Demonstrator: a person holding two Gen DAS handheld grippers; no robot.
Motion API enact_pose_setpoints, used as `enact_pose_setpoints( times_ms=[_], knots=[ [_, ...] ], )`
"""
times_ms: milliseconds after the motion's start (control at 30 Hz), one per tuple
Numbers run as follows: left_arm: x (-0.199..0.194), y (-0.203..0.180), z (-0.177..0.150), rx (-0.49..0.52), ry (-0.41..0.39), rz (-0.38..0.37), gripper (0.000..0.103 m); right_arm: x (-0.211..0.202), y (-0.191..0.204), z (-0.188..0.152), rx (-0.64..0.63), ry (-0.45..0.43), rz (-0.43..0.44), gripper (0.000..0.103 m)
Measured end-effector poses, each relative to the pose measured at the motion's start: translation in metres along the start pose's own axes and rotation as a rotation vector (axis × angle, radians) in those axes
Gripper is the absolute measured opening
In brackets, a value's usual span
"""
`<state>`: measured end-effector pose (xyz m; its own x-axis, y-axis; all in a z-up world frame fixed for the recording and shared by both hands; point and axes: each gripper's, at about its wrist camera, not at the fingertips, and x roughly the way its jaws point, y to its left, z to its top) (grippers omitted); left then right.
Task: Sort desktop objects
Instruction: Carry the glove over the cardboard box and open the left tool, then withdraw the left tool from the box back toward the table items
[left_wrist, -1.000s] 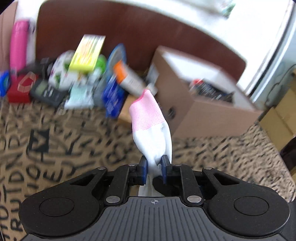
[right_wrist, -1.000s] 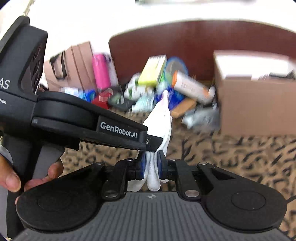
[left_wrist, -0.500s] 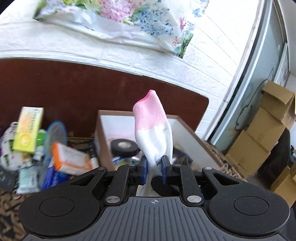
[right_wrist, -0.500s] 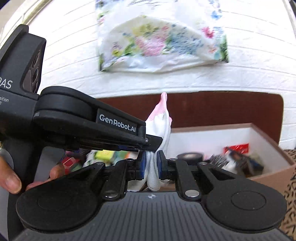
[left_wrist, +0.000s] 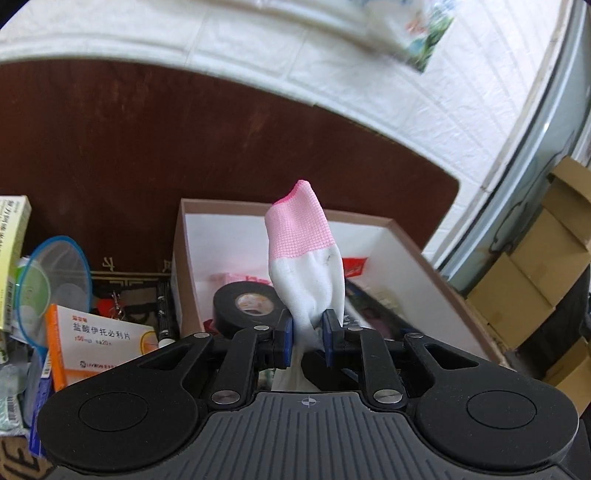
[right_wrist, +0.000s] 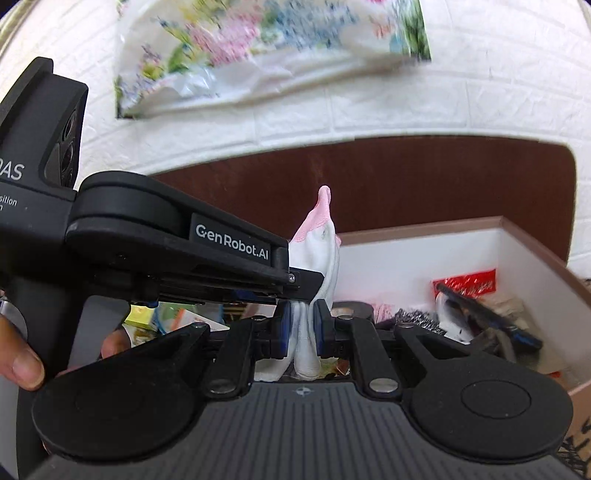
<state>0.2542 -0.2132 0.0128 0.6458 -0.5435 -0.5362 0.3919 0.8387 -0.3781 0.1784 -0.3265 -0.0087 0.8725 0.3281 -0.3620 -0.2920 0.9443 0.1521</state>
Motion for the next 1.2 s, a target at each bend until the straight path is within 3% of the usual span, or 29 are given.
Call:
enact_pose_setpoints(
  times_ms=[100,200,233,267,333,400,567,700,1033,1200],
  knots=[
    [0.011,0.008,-0.002,-0.016,0.01,0.019,0.052,0.013,-0.002,-0.003,-0.007,0.034,-0.02,0.021],
    [0.011,0.013,-0.004,-0.023,-0.004,0.016,0.065,0.015,-0.001,-0.006,-0.021,0.051,-0.051,0.03],
    [0.009,0.013,-0.005,-0.019,-0.008,0.003,0.068,0.014,-0.001,-0.007,-0.027,0.053,-0.053,0.044],
    [0.006,0.012,-0.005,-0.016,-0.011,-0.007,0.08,0.012,-0.001,-0.008,-0.031,0.047,-0.06,0.064],
    [-0.002,0.008,-0.008,-0.006,-0.028,-0.028,0.092,0.007,0.002,-0.01,-0.049,0.027,-0.092,0.079],
    [-0.011,0.001,-0.011,0.025,-0.041,-0.04,0.103,0.002,0.005,-0.01,-0.076,0.034,-0.107,0.082],
    [-0.031,-0.011,-0.026,0.061,-0.042,0.016,0.103,-0.014,0.007,-0.013,-0.053,0.049,-0.155,0.101],
    [-0.039,-0.011,-0.042,0.034,-0.008,0.062,0.103,-0.026,0.008,-0.014,0.0,0.064,-0.14,0.103],
    [-0.062,-0.01,-0.073,0.014,0.007,0.135,0.103,-0.049,0.03,-0.027,-0.062,0.068,-0.156,0.103],
    [-0.076,-0.017,-0.082,0.053,0.008,0.171,0.103,-0.059,0.042,-0.033,-0.066,0.078,-0.16,0.103]
  ],
)
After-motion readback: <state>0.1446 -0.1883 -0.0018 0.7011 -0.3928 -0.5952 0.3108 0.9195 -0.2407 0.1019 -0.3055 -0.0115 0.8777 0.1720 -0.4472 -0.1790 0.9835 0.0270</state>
